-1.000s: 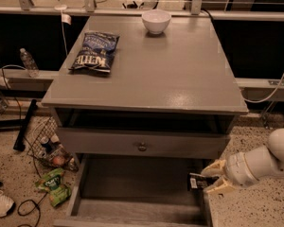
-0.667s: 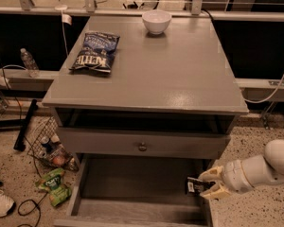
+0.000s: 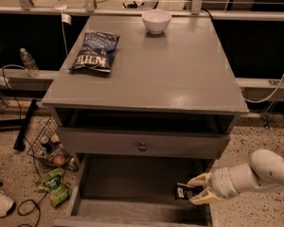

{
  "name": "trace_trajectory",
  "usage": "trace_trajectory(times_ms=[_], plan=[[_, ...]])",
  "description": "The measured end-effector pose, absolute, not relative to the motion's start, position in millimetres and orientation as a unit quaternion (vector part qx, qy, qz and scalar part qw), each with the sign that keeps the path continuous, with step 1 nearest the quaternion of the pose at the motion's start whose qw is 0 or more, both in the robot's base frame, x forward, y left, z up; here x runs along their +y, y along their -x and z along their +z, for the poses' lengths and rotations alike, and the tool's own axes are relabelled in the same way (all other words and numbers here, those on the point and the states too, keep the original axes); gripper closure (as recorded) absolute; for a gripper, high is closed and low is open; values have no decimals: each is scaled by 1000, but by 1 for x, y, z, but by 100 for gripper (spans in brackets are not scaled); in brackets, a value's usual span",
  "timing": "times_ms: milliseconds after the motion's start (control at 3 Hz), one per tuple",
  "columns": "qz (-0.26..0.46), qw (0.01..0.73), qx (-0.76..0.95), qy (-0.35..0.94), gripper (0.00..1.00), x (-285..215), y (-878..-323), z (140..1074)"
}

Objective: Place rxbar chocolate into middle drawer

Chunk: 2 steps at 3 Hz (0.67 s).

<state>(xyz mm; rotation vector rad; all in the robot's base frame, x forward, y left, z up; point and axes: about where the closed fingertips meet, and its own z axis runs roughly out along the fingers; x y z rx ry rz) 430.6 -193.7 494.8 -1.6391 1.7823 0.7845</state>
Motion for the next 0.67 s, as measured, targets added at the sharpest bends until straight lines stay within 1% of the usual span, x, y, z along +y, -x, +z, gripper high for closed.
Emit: trace_trajectory(times_ms=[333, 667], plan=[[299, 298, 671, 610, 100, -186, -426, 479], [298, 298, 689, 590, 82, -189, -422, 467]])
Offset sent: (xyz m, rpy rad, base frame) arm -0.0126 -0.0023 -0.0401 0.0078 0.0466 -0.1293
